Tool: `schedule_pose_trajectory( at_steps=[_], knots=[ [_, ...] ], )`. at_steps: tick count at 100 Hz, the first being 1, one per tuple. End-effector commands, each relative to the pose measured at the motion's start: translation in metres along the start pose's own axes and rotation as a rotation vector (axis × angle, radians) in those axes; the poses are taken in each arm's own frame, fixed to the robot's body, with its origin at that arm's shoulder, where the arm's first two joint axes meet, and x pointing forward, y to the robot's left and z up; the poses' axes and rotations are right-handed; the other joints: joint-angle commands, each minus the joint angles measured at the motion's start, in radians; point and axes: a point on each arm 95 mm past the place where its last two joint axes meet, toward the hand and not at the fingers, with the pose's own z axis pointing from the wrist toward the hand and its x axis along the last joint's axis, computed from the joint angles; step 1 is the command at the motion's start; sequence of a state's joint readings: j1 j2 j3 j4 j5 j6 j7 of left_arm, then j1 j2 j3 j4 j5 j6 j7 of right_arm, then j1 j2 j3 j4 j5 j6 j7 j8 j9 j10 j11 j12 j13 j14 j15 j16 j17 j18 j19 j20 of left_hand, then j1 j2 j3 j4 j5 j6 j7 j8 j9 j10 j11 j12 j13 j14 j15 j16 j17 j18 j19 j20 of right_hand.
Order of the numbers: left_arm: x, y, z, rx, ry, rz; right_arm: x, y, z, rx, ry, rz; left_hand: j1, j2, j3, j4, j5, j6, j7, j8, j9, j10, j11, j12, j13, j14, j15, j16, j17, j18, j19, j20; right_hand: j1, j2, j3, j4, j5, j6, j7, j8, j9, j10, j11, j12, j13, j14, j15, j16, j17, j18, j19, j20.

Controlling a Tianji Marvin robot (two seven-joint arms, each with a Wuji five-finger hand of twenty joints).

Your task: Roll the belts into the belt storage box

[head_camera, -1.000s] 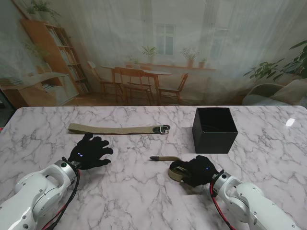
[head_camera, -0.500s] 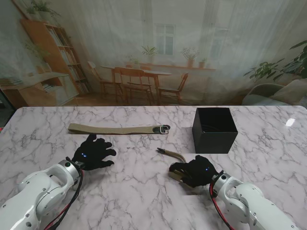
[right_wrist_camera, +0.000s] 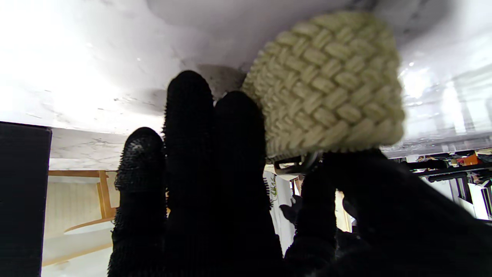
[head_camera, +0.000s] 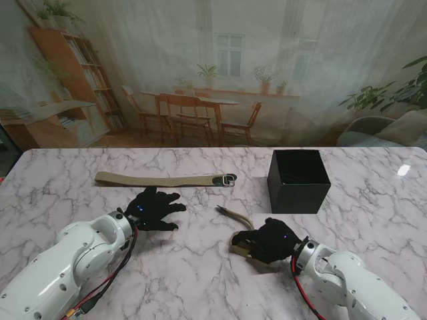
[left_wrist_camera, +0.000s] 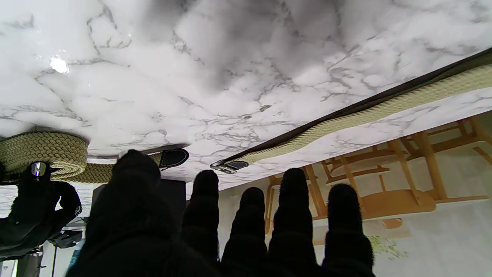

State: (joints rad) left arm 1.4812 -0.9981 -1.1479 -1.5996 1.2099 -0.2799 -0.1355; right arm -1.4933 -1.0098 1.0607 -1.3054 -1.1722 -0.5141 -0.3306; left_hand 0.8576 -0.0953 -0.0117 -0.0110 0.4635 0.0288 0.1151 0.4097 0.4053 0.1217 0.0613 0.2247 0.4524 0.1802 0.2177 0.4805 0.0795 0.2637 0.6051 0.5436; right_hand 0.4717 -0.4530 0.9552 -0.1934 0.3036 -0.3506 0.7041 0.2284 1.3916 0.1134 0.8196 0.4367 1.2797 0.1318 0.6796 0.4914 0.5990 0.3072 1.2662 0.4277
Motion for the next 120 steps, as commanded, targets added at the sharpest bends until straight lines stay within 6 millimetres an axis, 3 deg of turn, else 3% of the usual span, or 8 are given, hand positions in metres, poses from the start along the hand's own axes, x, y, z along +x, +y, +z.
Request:
schedule_pose_trajectory(
  at_steps=[1, 38, 71, 92, 120],
  knots=[
    [-0.002, -0.009, 0.010, -0.001, 0.011, -0.004, 0.001, -0.004, -0.002, 0.011, 0.009, 0.010, -0.016, -0.018, -0.006, 0.000, -0.053, -0.005, -0.031, -0.033, -0.067, 0.021, -0.024, -0.031, 0.006, 0.003, -0.015, -0.010, 0.000, 0.003, 0.001, -0.003, 0.103, 0.005, 0.118, 0.071, 0.014, -0.053, 0.004, 0.013, 0.070, -0.142, 0.025, 0.014, 0.022, -0.138, -0.033, 0.015, -0.013, -0.016, -0.008, -0.005],
    [0.010, -0.013, 0.054, -0.097, 0.070, -0.025, 0.007, -0.002, -0.002, 0.001, 0.041, 0.028, -0.006, -0.087, 0.006, 0.006, -0.143, -0.025, -0.079, -0.099, -0.138, 0.003, 0.004, -0.057, -0.012, 0.001, -0.014, -0.013, 0.000, -0.016, 0.018, 0.001, 0.103, -0.004, 0.127, 0.069, 0.035, -0.054, 0.003, 0.018, 0.069, -0.142, 0.023, 0.018, 0.020, -0.141, -0.044, 0.020, -0.014, -0.014, -0.016, -0.006],
    [0.023, -0.015, 0.070, -0.099, 0.097, -0.048, 0.018, 0.001, 0.002, -0.019, 0.080, 0.062, 0.011, -0.086, 0.008, 0.007, -0.164, -0.038, -0.090, -0.124, -0.188, 0.018, 0.026, -0.054, -0.041, 0.000, -0.013, -0.013, -0.008, -0.027, 0.031, 0.006, 0.106, -0.008, 0.129, 0.068, 0.047, -0.052, 0.001, 0.020, 0.069, -0.138, 0.023, 0.020, 0.017, -0.143, -0.051, 0.022, -0.018, -0.008, -0.026, -0.009],
    [0.030, -0.012, 0.090, -0.125, 0.115, -0.070, 0.027, 0.002, 0.007, -0.028, 0.114, 0.087, 0.027, -0.092, 0.012, 0.009, -0.196, -0.038, -0.104, -0.136, -0.199, 0.020, 0.033, -0.050, -0.044, -0.007, -0.007, -0.011, -0.010, -0.034, 0.037, 0.007, 0.105, -0.012, 0.133, 0.069, 0.057, -0.053, -0.001, 0.021, 0.069, -0.139, 0.023, 0.021, 0.017, -0.146, -0.055, 0.023, -0.018, -0.008, -0.027, -0.009],
    [0.036, -0.009, 0.112, -0.144, 0.111, -0.087, 0.030, 0.001, 0.007, -0.040, 0.116, 0.099, 0.090, -0.074, 0.034, 0.011, -0.225, -0.042, -0.125, -0.161, -0.180, -0.001, 0.063, -0.037, -0.028, -0.017, 0.013, 0.003, -0.005, -0.044, 0.071, 0.021, 0.101, -0.007, 0.132, 0.068, 0.072, -0.052, -0.003, 0.023, 0.069, -0.139, 0.022, 0.021, 0.017, -0.144, -0.058, 0.024, -0.018, -0.008, -0.030, -0.010]
  ],
)
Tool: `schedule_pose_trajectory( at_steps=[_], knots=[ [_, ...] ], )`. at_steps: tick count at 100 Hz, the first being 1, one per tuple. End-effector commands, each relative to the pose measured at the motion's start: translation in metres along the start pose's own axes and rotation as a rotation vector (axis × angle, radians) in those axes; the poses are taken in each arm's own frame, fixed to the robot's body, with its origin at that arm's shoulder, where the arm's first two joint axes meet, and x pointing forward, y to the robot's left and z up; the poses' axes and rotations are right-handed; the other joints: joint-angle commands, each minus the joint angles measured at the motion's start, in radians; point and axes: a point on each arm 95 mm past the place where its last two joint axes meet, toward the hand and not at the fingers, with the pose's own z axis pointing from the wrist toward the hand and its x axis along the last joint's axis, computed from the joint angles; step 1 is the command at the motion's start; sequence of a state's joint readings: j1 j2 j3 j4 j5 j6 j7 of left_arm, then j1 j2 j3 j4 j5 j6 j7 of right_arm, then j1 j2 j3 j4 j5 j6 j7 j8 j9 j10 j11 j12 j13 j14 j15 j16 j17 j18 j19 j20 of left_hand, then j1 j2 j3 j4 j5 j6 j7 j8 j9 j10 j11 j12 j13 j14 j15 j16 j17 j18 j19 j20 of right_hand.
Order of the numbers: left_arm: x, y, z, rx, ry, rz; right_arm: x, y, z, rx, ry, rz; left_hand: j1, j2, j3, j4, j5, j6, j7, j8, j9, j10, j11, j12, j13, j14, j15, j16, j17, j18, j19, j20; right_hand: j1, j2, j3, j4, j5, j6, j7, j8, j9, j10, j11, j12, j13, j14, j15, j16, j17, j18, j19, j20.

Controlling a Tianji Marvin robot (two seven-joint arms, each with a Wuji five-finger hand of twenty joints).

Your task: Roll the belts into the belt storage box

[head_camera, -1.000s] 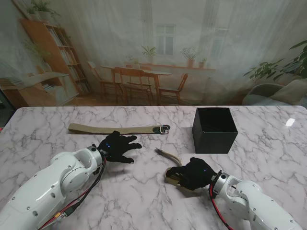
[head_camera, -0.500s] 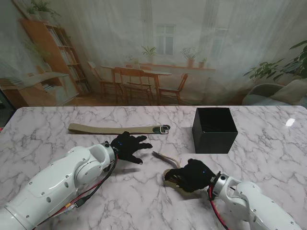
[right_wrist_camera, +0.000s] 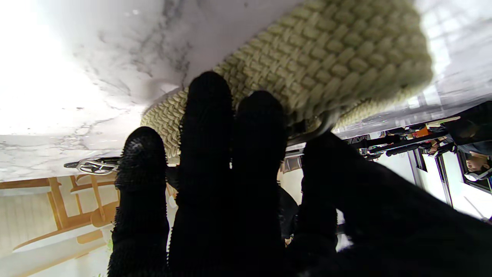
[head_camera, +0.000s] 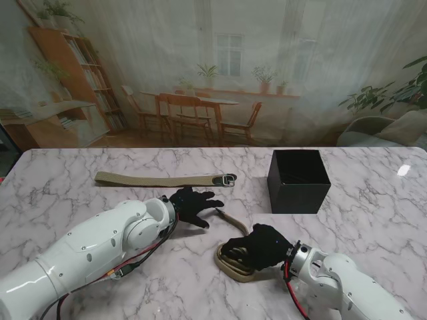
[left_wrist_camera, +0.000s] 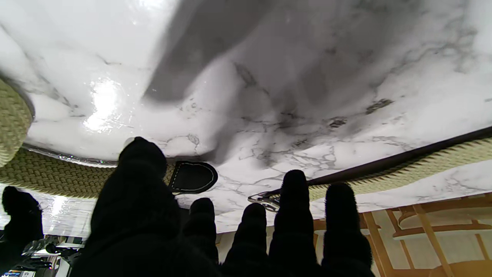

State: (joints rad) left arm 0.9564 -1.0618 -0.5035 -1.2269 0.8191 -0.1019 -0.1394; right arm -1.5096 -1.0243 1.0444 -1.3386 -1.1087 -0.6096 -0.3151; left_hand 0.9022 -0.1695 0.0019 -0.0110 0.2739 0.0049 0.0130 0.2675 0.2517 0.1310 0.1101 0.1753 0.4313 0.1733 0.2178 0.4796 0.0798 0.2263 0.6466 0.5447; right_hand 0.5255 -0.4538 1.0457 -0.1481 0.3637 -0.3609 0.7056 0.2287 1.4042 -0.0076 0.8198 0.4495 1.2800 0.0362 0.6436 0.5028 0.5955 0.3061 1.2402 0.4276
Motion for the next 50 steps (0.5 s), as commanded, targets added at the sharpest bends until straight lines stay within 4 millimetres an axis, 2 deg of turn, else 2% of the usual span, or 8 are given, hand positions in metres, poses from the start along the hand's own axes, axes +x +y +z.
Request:
schedule_pose_trajectory(
  at_steps=[1, 11, 25, 50],
  knots=[
    [0.004, -0.007, 0.007, 0.002, 0.004, 0.003, 0.004, -0.003, 0.000, -0.004, 0.007, 0.002, 0.046, 0.001, 0.021, 0.011, -0.036, -0.019, -0.023, -0.019, -0.026, -0.011, 0.014, 0.012, -0.006, -0.010, 0.013, 0.004, -0.005, -0.006, 0.031, 0.020, 0.047, -0.005, 0.041, 0.022, 0.012, -0.041, -0.004, 0.023, 0.056, -0.017, 0.021, 0.008, 0.016, -0.046, -0.022, 0.013, -0.014, -0.007, -0.004, -0.010],
    [0.006, -0.007, 0.011, 0.004, 0.005, -0.004, 0.004, -0.002, -0.002, -0.017, 0.005, 0.003, 0.056, 0.009, 0.022, 0.010, -0.030, -0.022, -0.020, -0.025, -0.019, -0.011, 0.023, 0.016, -0.004, -0.010, 0.018, 0.009, -0.004, -0.009, 0.041, 0.023, 0.037, 0.009, 0.032, 0.021, 0.012, -0.034, -0.006, 0.024, 0.054, -0.015, 0.010, 0.002, 0.014, -0.041, -0.023, 0.014, -0.016, -0.010, -0.003, -0.008],
    [0.006, -0.007, 0.016, 0.009, 0.000, -0.016, 0.004, 0.001, -0.005, -0.035, 0.005, 0.005, 0.074, 0.023, 0.023, 0.009, -0.004, -0.034, -0.005, -0.021, -0.012, -0.007, 0.033, 0.022, -0.004, -0.010, 0.024, 0.016, -0.004, -0.008, 0.058, 0.029, -0.031, 0.011, 0.024, 0.027, 0.008, -0.017, -0.012, 0.024, 0.055, -0.007, -0.054, -0.024, -0.007, -0.028, -0.038, 0.011, -0.026, -0.014, -0.001, -0.002],
    [0.007, -0.008, 0.029, -0.004, 0.006, -0.042, 0.005, 0.002, -0.007, -0.035, 0.006, 0.014, 0.124, 0.044, 0.019, 0.008, 0.052, -0.083, 0.076, 0.036, 0.026, -0.037, 0.059, 0.051, 0.013, -0.028, 0.030, 0.028, -0.002, -0.013, 0.082, 0.035, -0.057, 0.009, 0.020, 0.030, 0.012, -0.005, -0.016, 0.022, 0.055, -0.004, -0.079, -0.027, -0.015, -0.025, -0.043, 0.011, -0.037, -0.011, -0.005, 0.000]
  ],
)
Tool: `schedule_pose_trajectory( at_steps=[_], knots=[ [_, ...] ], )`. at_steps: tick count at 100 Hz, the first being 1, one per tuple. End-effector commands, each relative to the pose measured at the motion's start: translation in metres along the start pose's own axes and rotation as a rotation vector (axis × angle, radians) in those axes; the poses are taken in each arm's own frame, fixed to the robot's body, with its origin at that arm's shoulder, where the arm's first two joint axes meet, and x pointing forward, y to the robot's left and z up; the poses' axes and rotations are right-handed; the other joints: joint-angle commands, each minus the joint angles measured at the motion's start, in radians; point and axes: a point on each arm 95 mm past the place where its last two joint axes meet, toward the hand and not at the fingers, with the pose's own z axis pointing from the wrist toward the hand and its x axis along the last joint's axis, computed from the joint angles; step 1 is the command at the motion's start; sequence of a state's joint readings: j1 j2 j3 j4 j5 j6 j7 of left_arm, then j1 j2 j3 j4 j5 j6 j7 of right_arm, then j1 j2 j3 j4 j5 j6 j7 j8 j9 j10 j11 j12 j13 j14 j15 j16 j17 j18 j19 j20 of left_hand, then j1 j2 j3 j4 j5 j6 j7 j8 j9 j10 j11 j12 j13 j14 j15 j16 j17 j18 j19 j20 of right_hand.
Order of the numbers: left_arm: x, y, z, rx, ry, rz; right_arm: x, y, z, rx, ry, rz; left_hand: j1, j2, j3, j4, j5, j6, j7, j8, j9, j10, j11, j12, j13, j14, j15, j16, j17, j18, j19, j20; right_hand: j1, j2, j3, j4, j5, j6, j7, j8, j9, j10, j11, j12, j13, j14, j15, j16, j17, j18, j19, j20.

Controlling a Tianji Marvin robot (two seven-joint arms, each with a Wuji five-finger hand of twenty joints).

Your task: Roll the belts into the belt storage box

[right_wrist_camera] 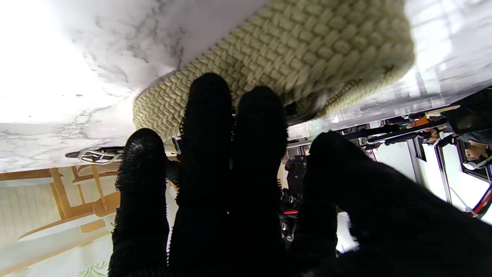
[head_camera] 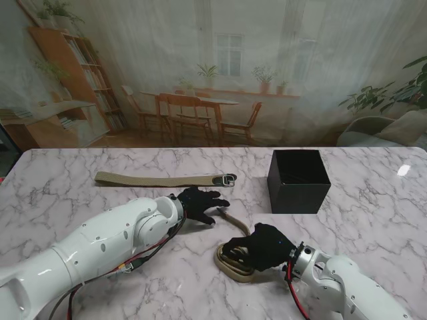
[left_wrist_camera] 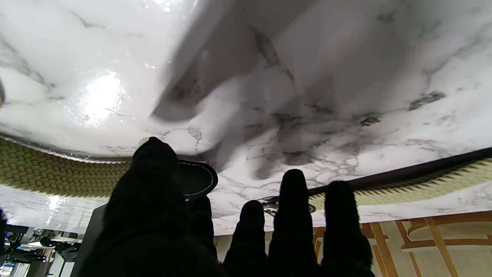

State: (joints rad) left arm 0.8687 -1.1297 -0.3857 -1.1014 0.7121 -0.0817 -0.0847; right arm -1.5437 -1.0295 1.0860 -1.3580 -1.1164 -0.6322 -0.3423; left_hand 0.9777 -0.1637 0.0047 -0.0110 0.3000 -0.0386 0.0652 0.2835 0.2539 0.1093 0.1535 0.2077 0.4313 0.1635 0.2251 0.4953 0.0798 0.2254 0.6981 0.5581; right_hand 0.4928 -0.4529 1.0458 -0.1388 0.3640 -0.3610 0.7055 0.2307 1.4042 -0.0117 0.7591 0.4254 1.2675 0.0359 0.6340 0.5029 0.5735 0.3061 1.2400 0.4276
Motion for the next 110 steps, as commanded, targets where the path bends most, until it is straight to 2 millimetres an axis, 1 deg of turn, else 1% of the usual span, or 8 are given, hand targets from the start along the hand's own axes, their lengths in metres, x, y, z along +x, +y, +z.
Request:
schedule_pose_trajectory(
  at_steps=[1, 21, 33, 44, 54, 65, 87, 110],
  knots=[
    [0.004, -0.007, 0.005, -0.002, 0.005, 0.001, 0.003, -0.002, -0.001, 0.006, 0.006, 0.004, 0.050, 0.039, 0.016, 0.008, 0.031, -0.042, 0.027, 0.022, 0.025, -0.018, 0.016, 0.019, 0.013, -0.017, 0.023, 0.012, -0.002, -0.013, 0.031, 0.021, -0.025, 0.008, 0.020, 0.021, 0.012, -0.004, -0.016, 0.020, 0.056, 0.001, -0.019, -0.002, -0.003, -0.023, -0.033, 0.011, -0.015, -0.011, -0.004, 0.000],
    [0.008, -0.006, 0.012, 0.006, 0.007, -0.007, 0.004, 0.000, -0.001, -0.015, 0.011, 0.007, 0.086, 0.060, 0.009, 0.008, 0.122, -0.068, 0.229, 0.203, 0.058, 0.002, 0.043, 0.066, 0.012, -0.009, 0.040, 0.035, 0.001, -0.016, 0.064, 0.039, -0.026, 0.009, 0.019, 0.021, 0.019, 0.019, -0.014, 0.021, 0.057, -0.002, -0.013, 0.005, -0.003, -0.022, -0.030, 0.013, -0.015, -0.010, -0.004, 0.002],
    [0.012, -0.005, 0.017, -0.002, 0.000, -0.020, 0.004, 0.000, -0.001, -0.024, 0.014, 0.009, 0.106, 0.018, 0.010, 0.003, 0.151, -0.089, 0.366, 0.387, 0.087, 0.009, 0.057, 0.095, 0.007, 0.013, 0.056, 0.055, -0.003, -0.013, 0.084, 0.055, -0.028, 0.008, 0.018, 0.021, 0.015, 0.029, -0.015, 0.021, 0.057, -0.001, -0.011, 0.006, -0.002, -0.023, -0.028, 0.013, -0.015, -0.010, -0.004, 0.003],
    [0.015, -0.005, 0.021, 0.005, -0.009, -0.024, 0.005, 0.000, -0.001, -0.045, 0.014, 0.017, 0.141, 0.004, 0.011, 0.003, 0.217, -0.090, 0.495, 0.474, 0.125, 0.009, 0.078, 0.124, 0.018, 0.013, 0.074, 0.071, 0.004, -0.015, 0.110, 0.073, -0.027, 0.010, 0.018, 0.021, -0.006, 0.033, -0.017, 0.021, 0.058, 0.000, -0.005, 0.010, 0.000, -0.023, -0.024, 0.015, -0.010, -0.015, -0.001, 0.005],
    [0.016, -0.004, 0.023, 0.008, -0.013, -0.023, 0.006, 0.001, -0.003, -0.054, 0.013, 0.023, 0.161, 0.015, 0.003, 0.005, 0.279, -0.065, 0.655, 0.467, 0.159, 0.008, 0.096, 0.163, 0.028, 0.015, 0.089, 0.088, 0.007, -0.012, 0.127, 0.078, -0.030, 0.012, 0.014, 0.020, -0.006, 0.033, -0.012, 0.023, 0.056, 0.002, -0.005, 0.009, -0.001, -0.019, -0.023, 0.015, -0.013, -0.013, -0.001, 0.005],
    [0.015, -0.003, 0.022, 0.000, -0.014, -0.010, 0.007, 0.003, -0.005, -0.066, 0.011, 0.019, 0.166, 0.008, 0.005, 0.006, 0.308, -0.038, 0.677, 0.459, 0.173, 0.005, 0.103, 0.168, 0.031, 0.016, 0.091, 0.089, 0.008, -0.012, 0.131, 0.079, -0.044, 0.020, 0.005, 0.020, -0.003, 0.045, -0.008, 0.024, 0.056, 0.003, -0.012, 0.006, -0.005, -0.017, -0.024, 0.014, -0.016, -0.012, -0.001, 0.006],
    [0.006, 0.001, 0.009, -0.012, -0.025, 0.045, 0.009, 0.010, -0.011, -0.121, -0.037, 0.010, 0.188, -0.013, 0.020, 0.010, 0.331, 0.037, 0.702, 0.462, 0.193, -0.007, 0.112, 0.177, 0.040, 0.015, 0.096, 0.091, 0.014, -0.010, 0.140, 0.079, -0.108, 0.062, -0.053, 0.026, -0.029, 0.285, -0.005, 0.022, 0.039, 0.021, -0.055, -0.011, -0.032, 0.008, -0.034, 0.009, -0.035, -0.009, 0.005, 0.012],
    [-0.005, 0.007, -0.008, -0.040, -0.044, 0.087, 0.016, 0.021, -0.016, -0.174, -0.096, -0.015, 0.193, -0.021, 0.029, 0.009, 0.339, 0.074, 0.711, 0.476, 0.193, -0.017, 0.110, 0.181, 0.030, 0.016, 0.088, 0.088, 0.006, -0.006, 0.131, 0.071, -0.164, 0.076, -0.106, 0.034, 0.008, 0.323, -0.005, 0.015, 0.017, 0.045, -0.056, -0.008, -0.054, 0.035, -0.033, 0.008, -0.053, -0.006, 0.019, 0.022]
  ],
)
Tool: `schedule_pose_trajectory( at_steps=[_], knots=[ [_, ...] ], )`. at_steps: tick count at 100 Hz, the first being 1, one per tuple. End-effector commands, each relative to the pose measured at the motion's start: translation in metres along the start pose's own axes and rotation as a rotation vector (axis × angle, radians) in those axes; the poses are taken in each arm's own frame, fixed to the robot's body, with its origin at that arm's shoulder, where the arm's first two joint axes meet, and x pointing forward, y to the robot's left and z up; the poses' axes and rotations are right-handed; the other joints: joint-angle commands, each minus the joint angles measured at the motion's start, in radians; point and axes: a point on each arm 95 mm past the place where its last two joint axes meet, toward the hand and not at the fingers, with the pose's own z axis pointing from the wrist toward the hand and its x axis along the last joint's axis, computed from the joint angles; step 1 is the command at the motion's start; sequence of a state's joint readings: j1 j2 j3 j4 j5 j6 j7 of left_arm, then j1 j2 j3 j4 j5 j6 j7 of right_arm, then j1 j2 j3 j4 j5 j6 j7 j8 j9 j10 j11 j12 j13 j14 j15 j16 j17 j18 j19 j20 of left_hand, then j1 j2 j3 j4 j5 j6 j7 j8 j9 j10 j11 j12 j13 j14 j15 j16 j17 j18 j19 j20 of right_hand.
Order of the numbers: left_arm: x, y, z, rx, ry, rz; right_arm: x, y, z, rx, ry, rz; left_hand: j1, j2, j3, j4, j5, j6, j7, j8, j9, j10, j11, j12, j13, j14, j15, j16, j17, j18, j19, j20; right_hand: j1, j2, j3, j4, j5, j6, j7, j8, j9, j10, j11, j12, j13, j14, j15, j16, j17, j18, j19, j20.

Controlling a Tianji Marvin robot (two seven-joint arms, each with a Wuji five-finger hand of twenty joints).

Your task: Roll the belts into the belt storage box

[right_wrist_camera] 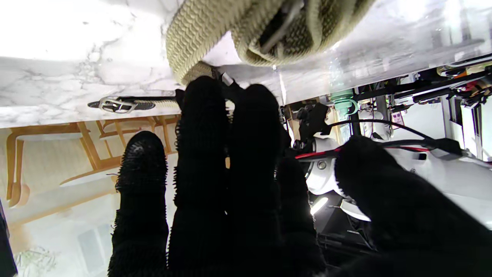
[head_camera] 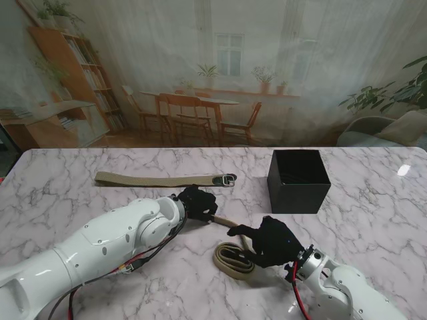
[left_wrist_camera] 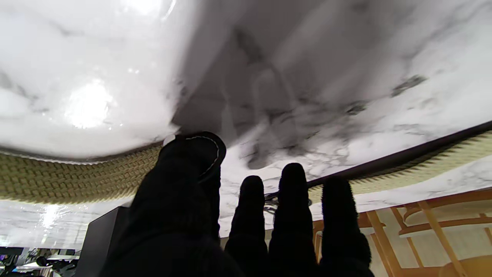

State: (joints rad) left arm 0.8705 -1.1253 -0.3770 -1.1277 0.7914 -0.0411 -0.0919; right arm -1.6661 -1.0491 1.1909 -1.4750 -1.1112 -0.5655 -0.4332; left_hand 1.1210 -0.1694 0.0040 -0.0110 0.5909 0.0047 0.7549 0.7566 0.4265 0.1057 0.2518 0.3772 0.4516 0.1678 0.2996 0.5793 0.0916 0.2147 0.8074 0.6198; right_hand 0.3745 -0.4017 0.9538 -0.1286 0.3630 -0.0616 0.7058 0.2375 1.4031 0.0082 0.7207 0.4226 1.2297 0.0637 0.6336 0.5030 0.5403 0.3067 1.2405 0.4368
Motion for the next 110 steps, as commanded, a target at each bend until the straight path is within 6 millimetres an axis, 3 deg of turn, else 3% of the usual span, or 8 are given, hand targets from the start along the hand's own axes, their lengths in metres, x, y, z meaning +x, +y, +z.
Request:
schedule_pose_trajectory(
  at_steps=[1, 19, 33, 48, 54, 61, 78, 110],
  knots=[
    [-0.009, 0.010, -0.008, -0.038, -0.016, 0.006, 0.004, 0.001, -0.002, -0.009, -0.006, -0.020, 0.050, -0.016, 0.030, 0.009, 0.049, 0.033, 0.022, 0.004, 0.021, -0.013, 0.012, 0.012, 0.010, 0.011, 0.014, 0.004, -0.007, 0.005, 0.021, 0.009, -0.046, 0.026, -0.019, 0.028, 0.014, 0.024, -0.012, 0.005, 0.017, 0.026, -0.016, -0.004, -0.018, 0.008, -0.031, 0.008, -0.021, -0.006, 0.020, 0.014],
    [-0.012, 0.018, -0.025, -0.050, -0.025, 0.022, 0.004, 0.002, -0.004, -0.023, -0.069, -0.062, 0.050, -0.031, 0.036, 0.012, 0.056, 0.043, 0.014, 0.005, 0.021, -0.010, 0.004, 0.009, 0.000, 0.018, 0.005, -0.001, -0.015, 0.006, 0.006, 0.000, -0.085, 0.019, -0.076, 0.033, -0.039, 0.023, -0.051, -0.016, -0.192, 0.048, -0.053, 0.022, -0.200, 0.021, -0.084, -0.007, -0.116, -0.025, 0.000, 0.015],
    [-0.011, 0.023, -0.032, -0.056, -0.024, 0.035, 0.005, -0.001, -0.006, 0.037, -0.130, -0.105, 0.046, -0.034, 0.040, 0.013, 0.059, 0.038, 0.009, 0.005, 0.027, -0.008, -0.002, 0.007, -0.001, 0.018, 0.001, -0.003, -0.018, 0.010, 0.000, -0.004, -0.155, -0.001, -0.181, 0.030, -0.039, 0.062, -0.076, -0.038, -0.585, 0.100, -0.078, 0.043, -0.508, 0.053, -0.081, -0.025, -0.261, -0.032, -0.050, 0.035],
    [-0.009, 0.024, -0.034, -0.062, -0.021, 0.038, 0.010, -0.003, -0.009, 0.109, -0.173, -0.147, 0.043, -0.035, 0.043, 0.012, 0.059, 0.036, 0.006, 0.008, 0.030, -0.008, -0.007, 0.006, -0.004, 0.019, -0.002, -0.005, -0.020, 0.008, -0.004, -0.006, -0.216, -0.017, -0.332, 0.018, -0.025, 0.187, -0.185, -0.020, -0.904, 0.164, -0.159, -0.047, -0.681, 0.070, -0.129, -0.088, -0.337, -0.027, -0.121, 0.046],
    [-0.009, 0.024, -0.034, -0.062, -0.020, 0.038, 0.013, -0.003, -0.010, 0.141, -0.192, -0.166, 0.044, -0.036, 0.045, 0.012, 0.060, 0.036, 0.006, 0.009, 0.032, -0.005, -0.008, 0.006, -0.004, 0.019, -0.003, -0.005, -0.020, 0.008, -0.005, -0.006, -0.260, -0.035, -0.352, 0.019, -0.026, 0.234, -0.248, -0.022, -0.953, 0.189, -0.204, -0.087, -0.707, 0.078, -0.176, -0.113, -0.357, -0.016, -0.158, 0.038],
    [-0.008, 0.024, -0.036, -0.060, -0.020, 0.039, 0.017, -0.004, -0.012, 0.191, -0.218, -0.185, 0.042, -0.036, 0.046, 0.011, 0.062, 0.037, 0.004, 0.010, 0.036, -0.006, -0.008, 0.006, -0.003, 0.020, -0.004, -0.005, -0.020, 0.010, -0.006, -0.007, -0.345, -0.083, -0.260, 0.006, -0.052, 0.289, -0.335, -0.024, -1.006, 0.226, -0.287, -0.151, -0.737, 0.093, -0.254, -0.155, -0.382, 0.001, -0.210, 0.021],
    [-0.006, 0.024, -0.037, -0.058, -0.017, 0.038, 0.025, -0.010, -0.010, 0.280, -0.297, -0.206, 0.043, -0.040, 0.048, 0.010, 0.065, 0.039, 0.003, 0.012, 0.040, -0.007, -0.010, 0.006, -0.004, 0.020, -0.005, -0.006, -0.020, 0.010, -0.007, -0.006, -0.369, -0.126, -0.234, -0.009, -0.125, 0.362, -0.465, -0.052, -1.054, 0.287, -0.392, -0.218, -0.772, 0.126, -0.385, -0.231, -0.429, 0.039, -0.298, -0.017],
    [-0.002, 0.026, -0.047, -0.060, -0.004, 0.038, 0.031, -0.022, 0.004, 0.345, -0.383, -0.234, 0.040, -0.047, 0.051, 0.008, 0.074, 0.034, -0.001, 0.013, 0.053, -0.007, -0.013, 0.005, -0.001, 0.020, -0.008, -0.008, -0.022, 0.013, -0.010, -0.007, -0.382, -0.153, -0.211, -0.027, -0.043, 0.344, -0.423, 0.012, -1.087, 0.261, -0.398, -0.220, -0.803, 0.112, -0.426, -0.249, -0.459, 0.045, -0.321, -0.018]
  ],
)
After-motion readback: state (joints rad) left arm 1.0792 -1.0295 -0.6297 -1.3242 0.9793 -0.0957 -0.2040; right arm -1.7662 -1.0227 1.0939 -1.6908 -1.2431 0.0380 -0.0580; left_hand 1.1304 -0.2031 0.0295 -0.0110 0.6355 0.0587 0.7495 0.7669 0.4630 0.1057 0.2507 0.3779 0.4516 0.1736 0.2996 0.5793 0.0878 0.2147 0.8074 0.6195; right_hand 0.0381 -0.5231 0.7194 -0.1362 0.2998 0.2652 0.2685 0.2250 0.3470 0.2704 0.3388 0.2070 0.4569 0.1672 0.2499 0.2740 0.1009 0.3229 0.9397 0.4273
